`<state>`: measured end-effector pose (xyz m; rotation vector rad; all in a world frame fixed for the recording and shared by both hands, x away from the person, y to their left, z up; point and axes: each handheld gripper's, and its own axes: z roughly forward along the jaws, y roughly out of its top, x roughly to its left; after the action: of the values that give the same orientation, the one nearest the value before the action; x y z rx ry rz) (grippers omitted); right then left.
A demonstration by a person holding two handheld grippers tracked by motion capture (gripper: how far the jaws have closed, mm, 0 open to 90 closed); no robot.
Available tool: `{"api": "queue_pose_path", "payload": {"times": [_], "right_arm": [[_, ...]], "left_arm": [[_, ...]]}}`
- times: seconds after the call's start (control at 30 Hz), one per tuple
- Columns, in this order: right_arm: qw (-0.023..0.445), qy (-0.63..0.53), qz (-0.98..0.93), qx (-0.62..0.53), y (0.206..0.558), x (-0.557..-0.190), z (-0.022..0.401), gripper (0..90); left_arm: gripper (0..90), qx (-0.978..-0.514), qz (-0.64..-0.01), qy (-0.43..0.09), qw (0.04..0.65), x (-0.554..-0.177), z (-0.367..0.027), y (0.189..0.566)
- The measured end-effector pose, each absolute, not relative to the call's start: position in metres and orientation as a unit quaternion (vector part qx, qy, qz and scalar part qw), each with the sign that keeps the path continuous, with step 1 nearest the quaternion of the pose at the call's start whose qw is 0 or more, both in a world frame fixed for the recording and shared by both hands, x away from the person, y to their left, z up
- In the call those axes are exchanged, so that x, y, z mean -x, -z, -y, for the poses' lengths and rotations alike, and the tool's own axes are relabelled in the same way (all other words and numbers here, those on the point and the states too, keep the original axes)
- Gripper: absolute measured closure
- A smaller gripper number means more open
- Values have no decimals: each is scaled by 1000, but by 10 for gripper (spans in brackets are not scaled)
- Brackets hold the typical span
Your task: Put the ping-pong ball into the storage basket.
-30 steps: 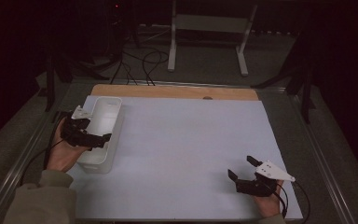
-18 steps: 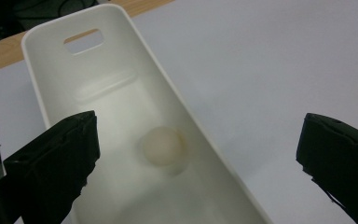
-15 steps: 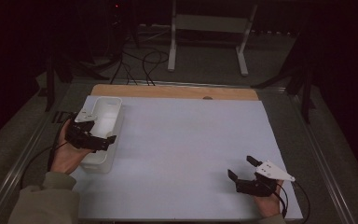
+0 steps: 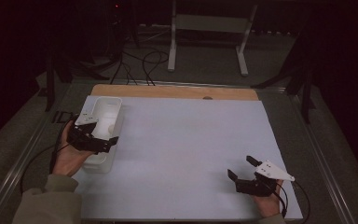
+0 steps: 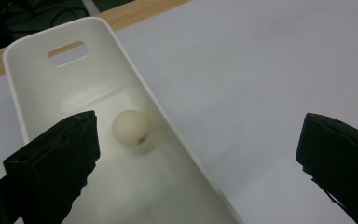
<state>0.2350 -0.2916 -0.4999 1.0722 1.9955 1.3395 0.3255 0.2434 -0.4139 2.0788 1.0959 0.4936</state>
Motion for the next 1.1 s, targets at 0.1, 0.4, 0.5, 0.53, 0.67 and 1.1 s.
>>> {"api": "queue_pose_path", "payload": {"times": [0.1, 0.4, 0.5, 0.53, 0.67, 1.1], "right_arm": [[253, -493, -734, -394, 500, -235, 292, 72], [253, -494, -733, -393, 500, -235, 292, 72], [252, -494, -733, -394, 500, -234, 292, 72], [252, -494, -733, -394, 500, -234, 292, 72], [252, -494, -734, -392, 500, -234, 291, 72], [253, -494, -734, -391, 500, -234, 291, 72]], "left_arm": [[0, -806, -422, -192, 368, -324, -241, 416], [0, -804, -408, -187, 391, -316, -235, 422], [0, -799, -406, -186, 402, -312, -235, 426], [0, -797, -407, -186, 405, -311, -235, 427], [1, -790, -409, -184, 418, -305, -236, 432], [1, -784, -403, -186, 434, -285, -238, 443]]}}
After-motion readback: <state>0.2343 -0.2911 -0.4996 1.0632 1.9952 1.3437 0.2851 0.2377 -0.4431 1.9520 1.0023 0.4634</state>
